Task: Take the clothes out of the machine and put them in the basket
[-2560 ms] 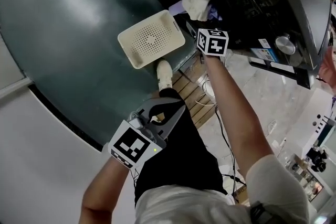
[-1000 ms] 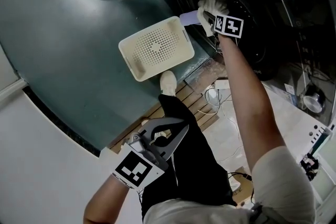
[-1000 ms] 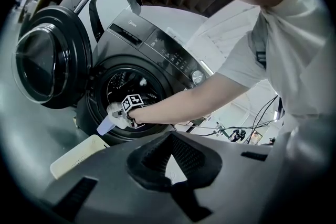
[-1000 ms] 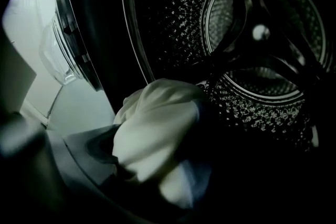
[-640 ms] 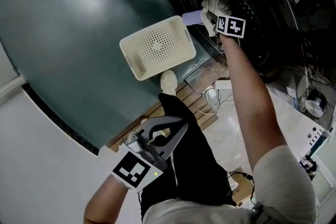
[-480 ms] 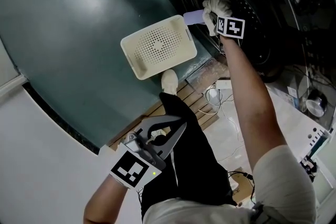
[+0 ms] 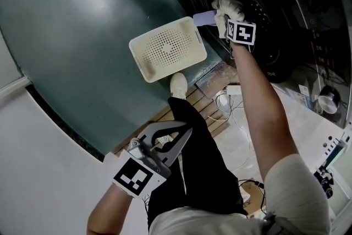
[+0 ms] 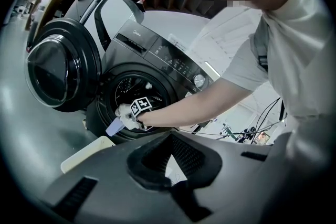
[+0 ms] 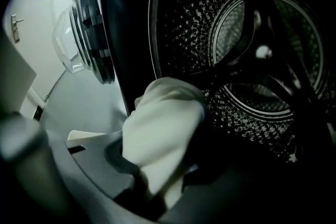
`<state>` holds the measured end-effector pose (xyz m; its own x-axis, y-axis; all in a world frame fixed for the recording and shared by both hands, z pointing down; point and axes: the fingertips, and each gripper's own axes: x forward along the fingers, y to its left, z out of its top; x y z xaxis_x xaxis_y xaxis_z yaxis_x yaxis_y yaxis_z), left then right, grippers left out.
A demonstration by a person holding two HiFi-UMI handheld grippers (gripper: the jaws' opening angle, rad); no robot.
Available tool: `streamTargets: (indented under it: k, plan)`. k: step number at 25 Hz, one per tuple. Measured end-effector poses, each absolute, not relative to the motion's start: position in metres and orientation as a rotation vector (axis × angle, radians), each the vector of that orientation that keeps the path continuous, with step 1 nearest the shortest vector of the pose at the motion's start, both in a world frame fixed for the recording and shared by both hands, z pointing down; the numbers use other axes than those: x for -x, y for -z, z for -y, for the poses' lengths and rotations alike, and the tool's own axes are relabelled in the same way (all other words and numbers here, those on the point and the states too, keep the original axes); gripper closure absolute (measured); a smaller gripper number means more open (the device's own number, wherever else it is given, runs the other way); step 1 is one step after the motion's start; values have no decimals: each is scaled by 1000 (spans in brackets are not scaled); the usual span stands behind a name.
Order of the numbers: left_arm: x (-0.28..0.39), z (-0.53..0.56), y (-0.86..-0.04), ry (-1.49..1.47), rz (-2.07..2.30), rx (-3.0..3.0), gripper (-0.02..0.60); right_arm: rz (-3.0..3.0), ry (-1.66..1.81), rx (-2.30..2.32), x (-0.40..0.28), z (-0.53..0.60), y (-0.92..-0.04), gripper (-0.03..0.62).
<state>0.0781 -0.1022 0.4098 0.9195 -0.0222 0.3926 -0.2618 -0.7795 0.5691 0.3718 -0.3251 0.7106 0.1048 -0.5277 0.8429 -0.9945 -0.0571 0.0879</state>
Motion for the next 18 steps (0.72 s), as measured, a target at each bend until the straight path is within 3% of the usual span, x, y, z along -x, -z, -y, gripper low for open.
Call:
streamTargets:
  k: [18]
  plan:
    - [-45,49,-364,-456,230,-2477,583,1675,-552,-1737,-320,292,-582,410]
